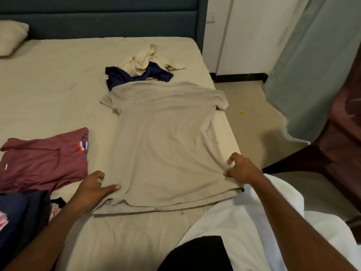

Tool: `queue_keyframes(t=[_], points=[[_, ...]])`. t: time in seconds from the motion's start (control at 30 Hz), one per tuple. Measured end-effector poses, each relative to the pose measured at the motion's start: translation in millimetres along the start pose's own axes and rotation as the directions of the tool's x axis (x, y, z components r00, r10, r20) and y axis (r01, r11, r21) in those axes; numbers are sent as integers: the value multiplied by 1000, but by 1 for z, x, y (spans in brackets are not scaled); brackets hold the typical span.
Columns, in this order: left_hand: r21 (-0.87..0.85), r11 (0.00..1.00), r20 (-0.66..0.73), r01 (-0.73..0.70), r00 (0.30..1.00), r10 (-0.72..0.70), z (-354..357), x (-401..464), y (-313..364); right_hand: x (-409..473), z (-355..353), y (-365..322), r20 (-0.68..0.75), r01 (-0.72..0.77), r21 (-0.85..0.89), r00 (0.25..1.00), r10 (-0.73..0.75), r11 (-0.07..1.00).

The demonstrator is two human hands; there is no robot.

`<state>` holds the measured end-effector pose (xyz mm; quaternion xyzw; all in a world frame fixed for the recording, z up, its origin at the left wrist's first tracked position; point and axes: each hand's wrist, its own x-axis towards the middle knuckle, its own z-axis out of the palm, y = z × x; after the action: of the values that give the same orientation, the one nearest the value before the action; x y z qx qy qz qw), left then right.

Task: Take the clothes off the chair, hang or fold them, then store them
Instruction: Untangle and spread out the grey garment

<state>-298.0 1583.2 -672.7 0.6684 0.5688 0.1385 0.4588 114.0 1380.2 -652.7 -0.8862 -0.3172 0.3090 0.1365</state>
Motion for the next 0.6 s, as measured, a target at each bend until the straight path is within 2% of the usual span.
queue_keyframes(t=[0.1,0.23,0.33,0.5,0.6], points=[[88,996,25,19,999,-22,-13,-2,2,-9,-13,3,117,-50,-44,992,54,998],[246,969,83,0,996,-21,-24,2,0,-9,-15,4,76,-55,-234,994,74,971],[278,961,130,-13,991,-24,-26,10,-5,-1,-10,6,47,-95,-338,992,118,936],[350,934,37,-76,997,68,-17,25,-11,22,-11,-7,-54,-124,-65,991,120,990],[382,917,28,-111,994,109,-14,32,-16,32,8,-5,-102,-124,-83,988,116,989]])
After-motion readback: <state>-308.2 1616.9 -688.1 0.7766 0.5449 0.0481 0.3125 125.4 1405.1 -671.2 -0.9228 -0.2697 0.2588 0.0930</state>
